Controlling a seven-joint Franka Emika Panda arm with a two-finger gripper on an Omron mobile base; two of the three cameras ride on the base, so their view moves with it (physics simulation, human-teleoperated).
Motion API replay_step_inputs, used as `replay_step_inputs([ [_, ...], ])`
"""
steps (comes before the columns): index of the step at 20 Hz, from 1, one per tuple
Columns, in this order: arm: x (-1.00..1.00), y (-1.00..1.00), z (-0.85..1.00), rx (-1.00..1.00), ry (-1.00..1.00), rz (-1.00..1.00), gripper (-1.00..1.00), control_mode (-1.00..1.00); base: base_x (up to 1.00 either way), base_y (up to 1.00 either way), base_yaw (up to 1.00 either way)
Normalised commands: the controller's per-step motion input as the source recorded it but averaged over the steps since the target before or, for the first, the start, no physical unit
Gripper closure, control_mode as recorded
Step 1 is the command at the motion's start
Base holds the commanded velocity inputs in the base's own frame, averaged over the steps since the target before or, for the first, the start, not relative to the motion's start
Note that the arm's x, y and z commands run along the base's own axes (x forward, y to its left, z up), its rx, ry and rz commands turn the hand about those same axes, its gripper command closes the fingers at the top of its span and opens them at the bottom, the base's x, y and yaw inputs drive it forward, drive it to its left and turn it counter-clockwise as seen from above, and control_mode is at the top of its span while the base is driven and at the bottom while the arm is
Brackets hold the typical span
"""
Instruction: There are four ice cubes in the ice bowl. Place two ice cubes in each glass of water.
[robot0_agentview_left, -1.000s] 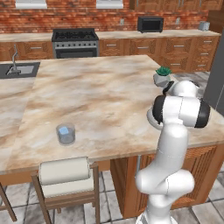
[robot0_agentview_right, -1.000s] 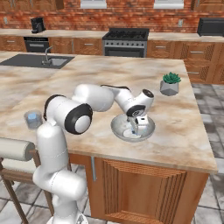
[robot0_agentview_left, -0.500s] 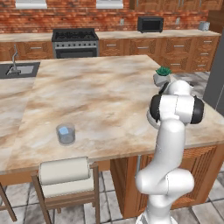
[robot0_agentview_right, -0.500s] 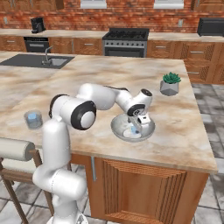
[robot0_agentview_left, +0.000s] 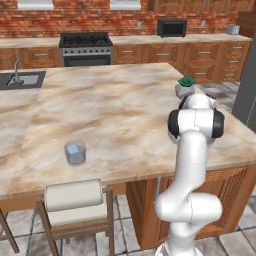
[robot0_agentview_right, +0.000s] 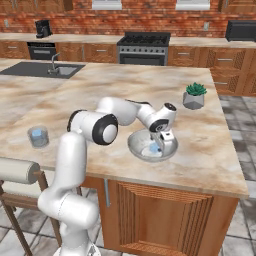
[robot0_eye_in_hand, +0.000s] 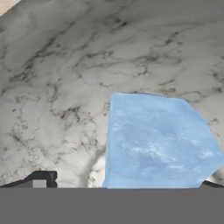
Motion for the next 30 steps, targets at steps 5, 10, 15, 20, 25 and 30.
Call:
replay_step_inputs([
  [5,-0.04,-0.07,-0.20,0.00,0.04,-0.12,-1.00,-1.00,0.00,0.00,0.00],
  [10,-0.27,-0.02,-0.27,0.00,0.07,-0.11,-1.00,-1.00,0.00,0.00,0.00],
  [15,-0.09,0.14,-0.26,0.00,0.09,-0.08,-1.00,-1.00,0.00,0.00,0.00],
  [20,-0.07,0.45,-0.38,-0.02,0.11,-0.07,1.00,-1.00,0.00,0.00,0.00],
  [25,-0.22,0.14,-0.67,-0.07,0.06,-0.08,1.00,-1.00,0.00,0.00,0.00],
  [30,-0.54,-0.10,-0.81,-0.09,-0.11,-0.09,1.00,-1.00,0.00,0.00,0.00],
])
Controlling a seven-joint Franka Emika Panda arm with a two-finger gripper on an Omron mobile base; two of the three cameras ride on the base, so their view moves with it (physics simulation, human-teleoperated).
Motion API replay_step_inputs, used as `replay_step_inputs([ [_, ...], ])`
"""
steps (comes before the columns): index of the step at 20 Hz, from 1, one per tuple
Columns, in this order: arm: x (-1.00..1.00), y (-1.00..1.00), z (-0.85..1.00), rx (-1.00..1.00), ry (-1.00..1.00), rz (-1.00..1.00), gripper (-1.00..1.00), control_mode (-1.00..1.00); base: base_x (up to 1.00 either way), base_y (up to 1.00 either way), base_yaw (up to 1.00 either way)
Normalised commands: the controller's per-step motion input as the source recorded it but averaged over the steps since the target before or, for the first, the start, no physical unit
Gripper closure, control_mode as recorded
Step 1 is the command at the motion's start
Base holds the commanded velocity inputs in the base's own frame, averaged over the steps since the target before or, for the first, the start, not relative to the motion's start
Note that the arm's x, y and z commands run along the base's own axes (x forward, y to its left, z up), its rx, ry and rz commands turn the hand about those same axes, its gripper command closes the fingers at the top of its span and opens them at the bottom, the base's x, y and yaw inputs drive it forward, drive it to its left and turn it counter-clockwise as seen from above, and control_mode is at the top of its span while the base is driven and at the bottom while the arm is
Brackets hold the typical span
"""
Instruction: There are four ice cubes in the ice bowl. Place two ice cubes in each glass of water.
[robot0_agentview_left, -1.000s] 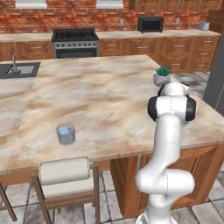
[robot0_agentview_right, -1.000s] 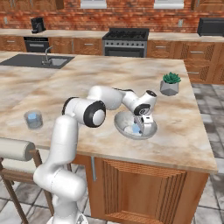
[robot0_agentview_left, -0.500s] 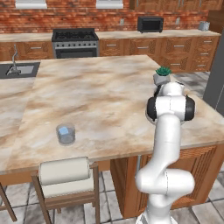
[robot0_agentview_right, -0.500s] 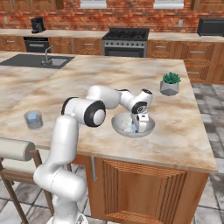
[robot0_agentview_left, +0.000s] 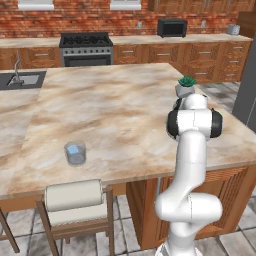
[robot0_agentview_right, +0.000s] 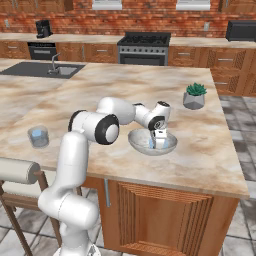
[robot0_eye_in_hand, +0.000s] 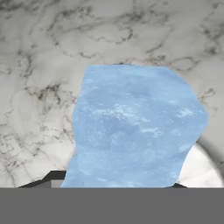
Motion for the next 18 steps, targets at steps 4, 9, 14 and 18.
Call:
replay_step_inputs([
  [4,-0.84,-0.05,-0.20,0.01,-0.10,-0.06,1.00,-1.00,0.00,0.00,0.00],
  [9,-0.78,0.01,0.22,0.01,-0.11,-0.01,1.00,-1.00,0.00,0.00,0.00],
  [14,0.30,0.32,0.55,-0.01,-0.15,-0.08,1.00,-1.00,0.00,0.00,0.00],
  [18,0.45,0.29,0.54,0.00,-0.17,-0.15,1.00,-1.00,0.00,0.00,0.00],
])
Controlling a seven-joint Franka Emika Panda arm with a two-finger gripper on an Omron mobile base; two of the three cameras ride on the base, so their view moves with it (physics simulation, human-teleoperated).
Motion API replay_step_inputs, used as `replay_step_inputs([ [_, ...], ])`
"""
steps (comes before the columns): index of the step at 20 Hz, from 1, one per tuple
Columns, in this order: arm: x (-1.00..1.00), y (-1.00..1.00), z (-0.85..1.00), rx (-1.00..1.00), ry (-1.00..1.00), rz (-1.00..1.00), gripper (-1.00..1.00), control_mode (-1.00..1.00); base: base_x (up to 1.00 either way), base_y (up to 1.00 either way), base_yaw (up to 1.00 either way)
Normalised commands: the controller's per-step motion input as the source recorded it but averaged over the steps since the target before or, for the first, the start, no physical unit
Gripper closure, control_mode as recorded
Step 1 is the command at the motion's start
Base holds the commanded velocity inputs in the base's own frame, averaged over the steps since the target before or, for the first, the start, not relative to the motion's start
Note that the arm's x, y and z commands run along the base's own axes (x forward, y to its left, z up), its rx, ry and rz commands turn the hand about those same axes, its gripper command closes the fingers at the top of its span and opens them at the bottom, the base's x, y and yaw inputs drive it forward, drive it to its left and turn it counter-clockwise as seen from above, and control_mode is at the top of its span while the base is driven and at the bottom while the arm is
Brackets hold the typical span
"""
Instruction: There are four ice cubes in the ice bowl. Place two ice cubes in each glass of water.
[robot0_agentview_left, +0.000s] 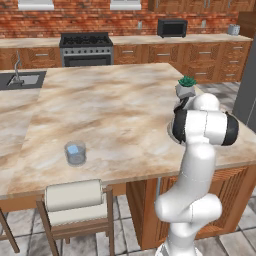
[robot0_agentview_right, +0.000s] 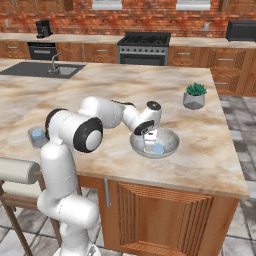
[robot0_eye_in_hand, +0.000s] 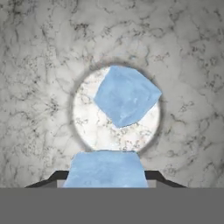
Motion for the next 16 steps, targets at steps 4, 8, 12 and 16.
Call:
replay_step_inputs([
  [4,-0.13,0.00,0.99,-0.02,-0.01,-0.06,1.00,-1.00,0.00,0.00,0.00],
  [8,-0.77,-0.31,0.89,-0.11,0.00,0.11,1.00,-1.00,0.00,0.00,0.00],
  [12,-1.00,-0.22,0.50,-0.18,0.03,0.29,1.00,-1.00,0.00,0.00,0.00],
  [16,-1.00,0.02,0.00,-0.19,0.16,0.49,1.00,-1.00,0.00,0.00,0.00],
])
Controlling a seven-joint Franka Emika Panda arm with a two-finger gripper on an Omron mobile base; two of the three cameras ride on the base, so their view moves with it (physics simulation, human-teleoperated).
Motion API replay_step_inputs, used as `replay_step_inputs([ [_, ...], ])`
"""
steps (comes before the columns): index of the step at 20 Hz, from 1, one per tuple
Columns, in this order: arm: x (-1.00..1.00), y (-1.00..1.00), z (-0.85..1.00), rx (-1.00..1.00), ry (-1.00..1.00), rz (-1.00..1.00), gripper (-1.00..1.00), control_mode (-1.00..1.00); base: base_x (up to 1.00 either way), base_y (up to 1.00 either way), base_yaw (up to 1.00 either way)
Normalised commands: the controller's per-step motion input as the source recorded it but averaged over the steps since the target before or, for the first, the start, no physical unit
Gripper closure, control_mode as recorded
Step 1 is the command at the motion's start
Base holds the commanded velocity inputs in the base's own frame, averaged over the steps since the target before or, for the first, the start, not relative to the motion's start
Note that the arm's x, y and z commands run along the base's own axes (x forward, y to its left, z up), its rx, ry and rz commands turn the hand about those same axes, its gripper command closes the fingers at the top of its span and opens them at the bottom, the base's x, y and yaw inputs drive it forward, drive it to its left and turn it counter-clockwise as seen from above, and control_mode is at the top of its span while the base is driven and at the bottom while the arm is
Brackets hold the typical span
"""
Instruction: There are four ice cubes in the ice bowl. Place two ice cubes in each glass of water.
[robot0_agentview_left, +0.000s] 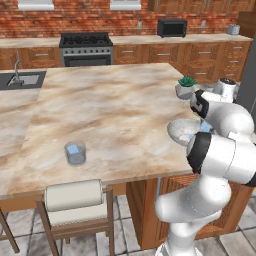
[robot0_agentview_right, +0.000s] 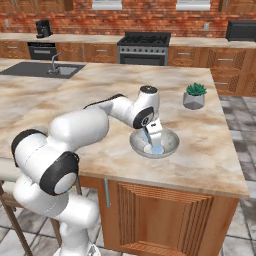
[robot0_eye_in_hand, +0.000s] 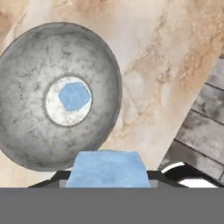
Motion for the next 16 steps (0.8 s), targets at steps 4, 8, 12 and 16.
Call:
replay_step_inputs([
  [4,-1.00,0.33,0.11,-0.14,0.15,0.58,1.00,-1.00,0.00,0.00,0.00],
  [8,-0.74,0.43,0.23,-0.08,0.15,0.63,1.00,-1.00,0.00,0.00,0.00],
  [12,-0.03,0.70,0.36,-0.03,0.23,0.51,1.00,-1.00,0.00,0.00,0.00],
  [16,-0.01,0.64,0.06,0.00,0.11,0.34,1.00,-1.00,0.00,0.00,0.00],
])
